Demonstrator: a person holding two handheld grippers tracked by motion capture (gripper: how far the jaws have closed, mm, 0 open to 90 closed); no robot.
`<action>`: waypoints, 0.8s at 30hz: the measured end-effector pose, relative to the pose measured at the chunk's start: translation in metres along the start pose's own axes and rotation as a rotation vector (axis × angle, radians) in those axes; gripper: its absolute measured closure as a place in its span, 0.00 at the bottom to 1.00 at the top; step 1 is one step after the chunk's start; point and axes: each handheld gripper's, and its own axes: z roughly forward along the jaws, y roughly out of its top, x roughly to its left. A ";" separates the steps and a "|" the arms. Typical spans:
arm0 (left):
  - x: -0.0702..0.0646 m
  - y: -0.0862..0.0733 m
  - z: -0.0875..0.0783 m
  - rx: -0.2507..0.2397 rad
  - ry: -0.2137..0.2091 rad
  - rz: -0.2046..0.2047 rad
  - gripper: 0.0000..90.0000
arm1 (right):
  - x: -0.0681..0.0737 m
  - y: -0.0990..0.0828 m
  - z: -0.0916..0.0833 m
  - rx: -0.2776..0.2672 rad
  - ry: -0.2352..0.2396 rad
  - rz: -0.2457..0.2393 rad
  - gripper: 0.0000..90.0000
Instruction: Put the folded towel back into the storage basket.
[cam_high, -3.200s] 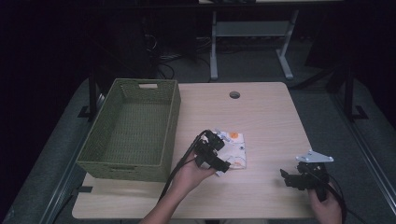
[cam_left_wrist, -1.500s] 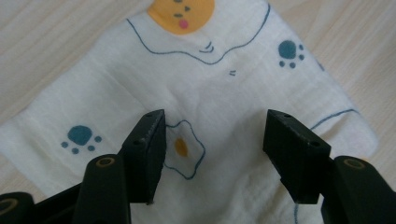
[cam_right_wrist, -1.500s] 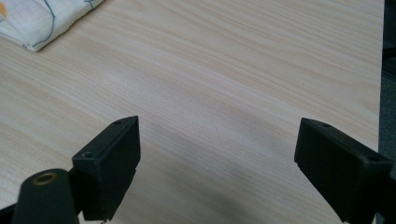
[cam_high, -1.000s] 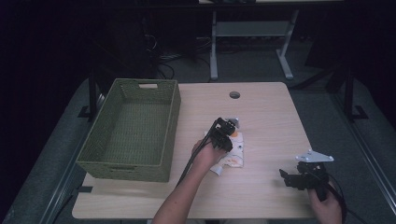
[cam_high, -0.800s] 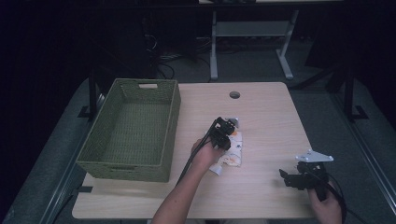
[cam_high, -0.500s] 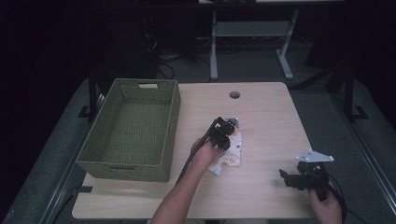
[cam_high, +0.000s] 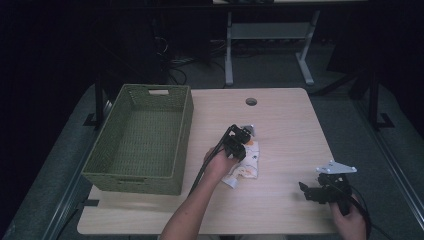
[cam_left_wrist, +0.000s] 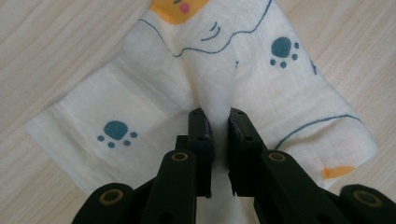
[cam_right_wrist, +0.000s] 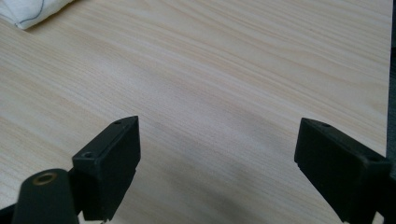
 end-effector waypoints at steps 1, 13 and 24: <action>0.000 0.000 0.000 0.000 -0.003 -0.004 0.91 | 0.000 0.000 0.000 0.000 -0.002 -0.001 0.16; -0.002 0.002 -0.022 -0.006 -0.014 0.025 0.91 | -0.001 0.000 0.000 0.000 -0.007 0.002 0.16; -0.006 0.004 -0.041 -0.023 -0.002 0.049 0.91 | -0.001 0.000 0.000 0.000 -0.007 0.004 0.16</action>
